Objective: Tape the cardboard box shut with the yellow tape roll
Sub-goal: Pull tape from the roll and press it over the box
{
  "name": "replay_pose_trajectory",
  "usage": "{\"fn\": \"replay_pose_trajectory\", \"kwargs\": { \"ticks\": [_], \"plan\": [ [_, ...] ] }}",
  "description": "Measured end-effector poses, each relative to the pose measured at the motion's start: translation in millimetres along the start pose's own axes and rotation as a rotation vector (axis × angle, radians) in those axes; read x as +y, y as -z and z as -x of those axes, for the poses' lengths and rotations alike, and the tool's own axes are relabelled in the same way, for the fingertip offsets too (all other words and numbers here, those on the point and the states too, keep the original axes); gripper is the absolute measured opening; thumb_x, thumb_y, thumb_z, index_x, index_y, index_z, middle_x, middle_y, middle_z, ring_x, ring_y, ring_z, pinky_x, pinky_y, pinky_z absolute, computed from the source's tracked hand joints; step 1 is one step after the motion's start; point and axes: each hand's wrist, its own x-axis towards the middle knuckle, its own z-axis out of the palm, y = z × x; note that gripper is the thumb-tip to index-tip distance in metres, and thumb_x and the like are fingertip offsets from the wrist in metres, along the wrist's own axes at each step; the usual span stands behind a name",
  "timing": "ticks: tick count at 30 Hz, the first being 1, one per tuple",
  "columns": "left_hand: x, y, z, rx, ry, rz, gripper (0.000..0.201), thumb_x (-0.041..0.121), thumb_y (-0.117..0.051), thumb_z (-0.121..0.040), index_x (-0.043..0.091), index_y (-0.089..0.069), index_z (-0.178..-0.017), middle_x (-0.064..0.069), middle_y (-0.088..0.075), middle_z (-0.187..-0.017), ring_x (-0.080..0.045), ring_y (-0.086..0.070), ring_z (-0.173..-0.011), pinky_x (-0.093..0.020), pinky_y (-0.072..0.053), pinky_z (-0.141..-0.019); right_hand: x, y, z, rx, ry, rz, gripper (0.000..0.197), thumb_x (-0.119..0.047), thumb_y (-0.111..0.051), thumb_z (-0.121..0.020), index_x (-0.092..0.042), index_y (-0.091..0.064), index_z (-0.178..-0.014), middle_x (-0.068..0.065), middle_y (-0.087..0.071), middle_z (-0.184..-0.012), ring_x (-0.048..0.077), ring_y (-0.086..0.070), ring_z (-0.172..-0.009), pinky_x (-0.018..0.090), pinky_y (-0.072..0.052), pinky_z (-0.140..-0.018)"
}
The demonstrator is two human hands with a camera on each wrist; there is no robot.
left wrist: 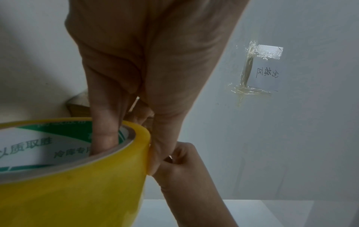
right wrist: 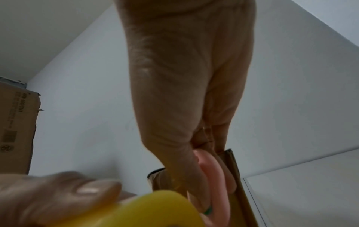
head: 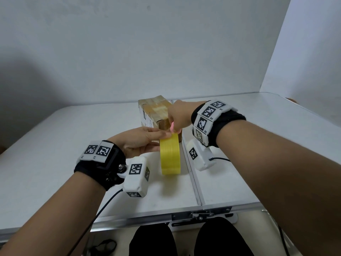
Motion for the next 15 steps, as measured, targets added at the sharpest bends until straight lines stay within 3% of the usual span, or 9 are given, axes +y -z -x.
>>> {"fn": "replay_pose_trajectory", "kwargs": {
  "ticks": [2,7,9,12,15],
  "plan": [
    [0.6,-0.1,-0.2,0.007,0.002,-0.002,0.031,0.020,-0.065,-0.089,0.009,-0.068,-0.118,0.002,-0.075,-0.098,-0.004,-0.072,-0.072,-0.013,-0.054,-0.061,2.0,1.4,1.9,-0.001,-0.012,-0.037,0.027,-0.013,-0.065,-0.077,-0.010,-0.049,-0.055,0.003,-0.043,-0.057,0.019,-0.042,-0.056,0.025,-0.031,-0.049],
    [0.8,5.9,-1.1,0.016,0.019,0.005,0.025,0.023,-0.066,-0.088,0.013,-0.073,-0.110,0.003,-0.076,-0.094,-0.004,-0.072,-0.075,-0.014,-0.056,-0.064,5.4,5.1,6.9,0.017,-0.030,-0.105,0.029,-0.010,-0.064,-0.075,-0.009,-0.044,-0.053,0.002,-0.040,-0.056,0.018,-0.037,-0.052,0.024,-0.028,-0.047],
    [0.0,6.9,-1.8,0.015,0.024,0.019,0.025,0.024,-0.066,-0.088,0.012,-0.073,-0.109,0.003,-0.076,-0.093,-0.004,-0.071,-0.074,-0.014,-0.057,-0.065,6.3,4.0,5.8,0.034,-0.032,-0.148,0.026,-0.011,-0.063,-0.076,-0.008,-0.048,-0.056,0.003,-0.044,-0.059,0.019,-0.041,-0.053,0.023,-0.030,-0.047],
    [-1.7,4.8,-4.0,-0.002,0.022,0.022,0.030,0.025,-0.069,-0.084,0.013,-0.072,-0.112,0.002,-0.075,-0.100,-0.005,-0.071,-0.075,-0.014,-0.057,-0.068,8.8,3.9,3.1,0.074,-0.019,-0.227,0.013,-0.016,-0.062,-0.077,-0.004,-0.061,-0.072,0.005,-0.049,-0.068,0.023,-0.045,-0.064,0.025,-0.032,-0.051],
    [-1.9,1.8,-7.3,-0.026,0.017,-0.003,0.038,0.025,-0.070,-0.084,0.013,-0.069,-0.120,-0.002,-0.072,-0.112,-0.008,-0.068,-0.085,-0.016,-0.057,-0.077,9.9,5.0,4.0,0.059,-0.028,-0.241,0.013,-0.019,-0.064,-0.076,-0.006,-0.061,-0.072,0.006,-0.048,-0.067,0.022,-0.042,-0.064,0.025,-0.029,-0.052]
  ]
}}
